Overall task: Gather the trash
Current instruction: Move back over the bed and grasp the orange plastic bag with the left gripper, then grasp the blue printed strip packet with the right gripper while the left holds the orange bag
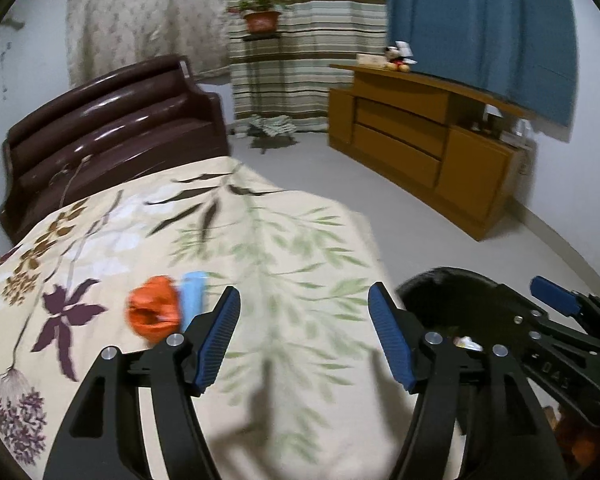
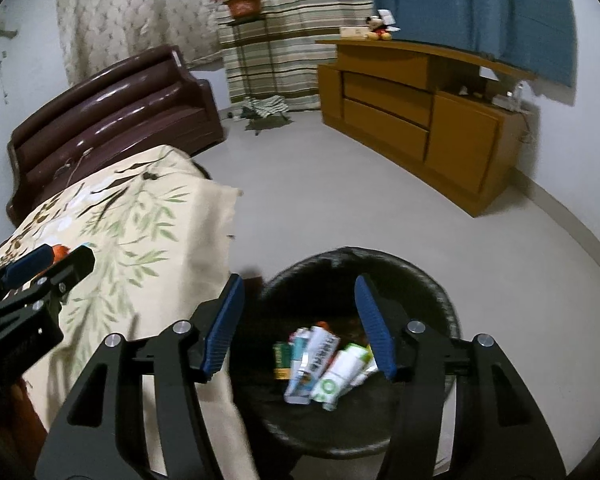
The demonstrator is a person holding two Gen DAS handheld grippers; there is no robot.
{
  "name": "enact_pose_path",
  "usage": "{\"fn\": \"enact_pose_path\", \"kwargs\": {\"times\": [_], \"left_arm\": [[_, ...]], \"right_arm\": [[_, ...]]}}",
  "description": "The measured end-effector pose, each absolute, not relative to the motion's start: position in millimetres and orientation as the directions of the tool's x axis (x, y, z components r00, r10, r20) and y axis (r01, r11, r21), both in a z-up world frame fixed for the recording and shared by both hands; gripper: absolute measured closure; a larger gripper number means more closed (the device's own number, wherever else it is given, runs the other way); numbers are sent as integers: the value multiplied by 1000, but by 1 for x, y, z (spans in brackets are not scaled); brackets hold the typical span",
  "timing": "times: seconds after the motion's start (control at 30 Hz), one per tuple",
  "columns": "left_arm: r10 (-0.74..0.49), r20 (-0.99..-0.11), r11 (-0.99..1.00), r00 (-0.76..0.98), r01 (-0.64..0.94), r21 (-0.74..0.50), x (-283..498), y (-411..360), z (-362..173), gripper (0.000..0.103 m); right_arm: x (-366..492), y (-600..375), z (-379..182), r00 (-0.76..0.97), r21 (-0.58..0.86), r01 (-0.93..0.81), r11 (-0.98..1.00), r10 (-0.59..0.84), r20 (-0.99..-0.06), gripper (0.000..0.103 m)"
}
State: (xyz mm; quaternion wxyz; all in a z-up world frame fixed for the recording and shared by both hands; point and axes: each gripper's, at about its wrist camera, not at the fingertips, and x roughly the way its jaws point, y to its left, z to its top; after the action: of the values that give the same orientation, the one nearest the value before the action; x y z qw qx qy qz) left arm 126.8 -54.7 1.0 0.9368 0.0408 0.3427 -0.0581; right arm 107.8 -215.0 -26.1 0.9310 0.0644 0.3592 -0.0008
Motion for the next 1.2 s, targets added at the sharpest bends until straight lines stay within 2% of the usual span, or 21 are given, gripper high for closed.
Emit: {"fn": "enact_pose_path", "kwargs": {"times": [0.23,0.53,0.8,0.9,1.0,1.2], "left_arm": [[9,-651,999,759,23,41,137,-2,2,38],[61,-686,998,725,-49,37,156,37,-10,34],[23,-729,999,684,-33,1,166,45,-24,34],[-1,-736,1000,677,-22,-21,168,48,-25,43],[-22,-745,1000,667,-2,-31,169,49,-27,59],[-35,-736,999,676,7,-40,164,51,-26,60]], "right_arm": [[119,-177,-20,738,129,-27,991,106,-667,47],[131,-135,-15,724,132,-101,986,164,-671,47],[141,-113,-18,706,127,-132,983,183,-684,46],[143,-108,-20,699,123,-139,983,185,-691,46],[145,-102,-23,694,118,-145,982,186,-696,46],[148,-94,-22,690,110,-154,982,187,-699,46]]}}
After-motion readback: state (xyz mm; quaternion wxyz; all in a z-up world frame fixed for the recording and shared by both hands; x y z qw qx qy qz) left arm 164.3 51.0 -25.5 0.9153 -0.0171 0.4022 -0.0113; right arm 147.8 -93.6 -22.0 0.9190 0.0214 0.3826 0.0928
